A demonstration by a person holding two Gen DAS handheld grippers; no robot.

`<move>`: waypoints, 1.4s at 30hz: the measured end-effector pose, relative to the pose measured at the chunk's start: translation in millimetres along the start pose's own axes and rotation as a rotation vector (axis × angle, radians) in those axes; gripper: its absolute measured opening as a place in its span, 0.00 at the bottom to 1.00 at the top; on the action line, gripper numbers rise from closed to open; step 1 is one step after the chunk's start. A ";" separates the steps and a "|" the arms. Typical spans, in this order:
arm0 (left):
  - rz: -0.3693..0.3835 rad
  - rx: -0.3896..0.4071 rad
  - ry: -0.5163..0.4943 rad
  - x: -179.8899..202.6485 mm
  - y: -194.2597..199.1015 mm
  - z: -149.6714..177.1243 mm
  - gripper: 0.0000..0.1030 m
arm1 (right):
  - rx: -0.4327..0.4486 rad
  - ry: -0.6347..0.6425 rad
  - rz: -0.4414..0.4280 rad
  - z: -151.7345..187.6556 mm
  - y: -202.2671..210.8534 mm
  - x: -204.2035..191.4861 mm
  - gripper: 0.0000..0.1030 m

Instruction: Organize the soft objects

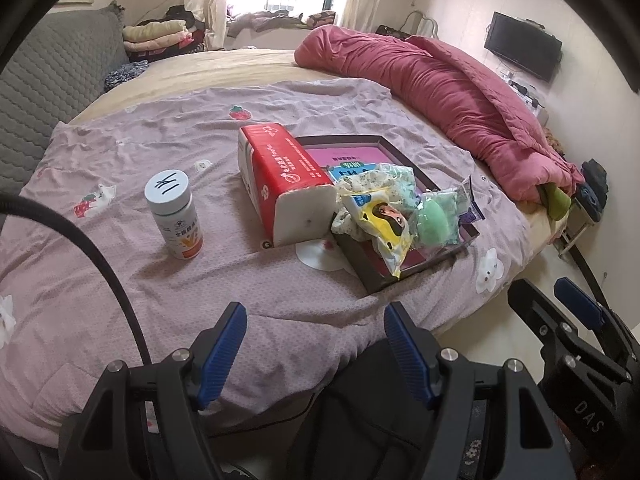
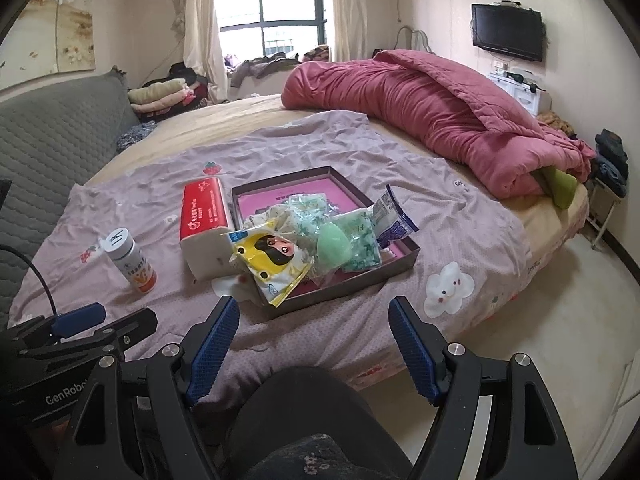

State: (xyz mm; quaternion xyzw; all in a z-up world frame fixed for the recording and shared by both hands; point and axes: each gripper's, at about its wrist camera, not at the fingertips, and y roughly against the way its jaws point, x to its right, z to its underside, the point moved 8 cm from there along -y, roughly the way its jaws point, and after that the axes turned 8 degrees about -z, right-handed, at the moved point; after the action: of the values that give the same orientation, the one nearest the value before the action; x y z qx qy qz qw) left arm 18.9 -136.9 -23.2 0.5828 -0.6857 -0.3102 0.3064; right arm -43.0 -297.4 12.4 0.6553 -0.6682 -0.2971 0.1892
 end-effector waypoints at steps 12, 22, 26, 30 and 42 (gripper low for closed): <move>0.009 0.000 -0.035 8.9 0.6 2.6 0.69 | -0.011 -0.007 0.004 2.1 0.9 1.5 0.76; 0.004 -0.006 -0.044 10.5 -0.7 4.1 0.69 | -0.026 -0.008 0.012 4.6 2.5 2.1 0.76; 0.005 -0.011 -0.047 10.4 -0.9 5.2 0.69 | -0.032 0.003 0.007 5.1 3.1 0.1 0.76; 0.003 -0.008 -0.047 10.5 -0.4 4.7 0.69 | -0.039 -0.003 0.008 5.9 -0.1 -0.1 0.76; -0.007 -0.011 -0.044 7.6 -1.0 4.1 0.69 | -0.049 -0.008 0.008 6.6 -4.5 4.1 0.76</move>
State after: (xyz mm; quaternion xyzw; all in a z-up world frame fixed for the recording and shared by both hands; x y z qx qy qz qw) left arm 15.3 -144.3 -26.0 0.5764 -0.6886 -0.3278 0.2936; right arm -44.0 -300.2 4.0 0.6464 -0.6642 -0.3154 0.2038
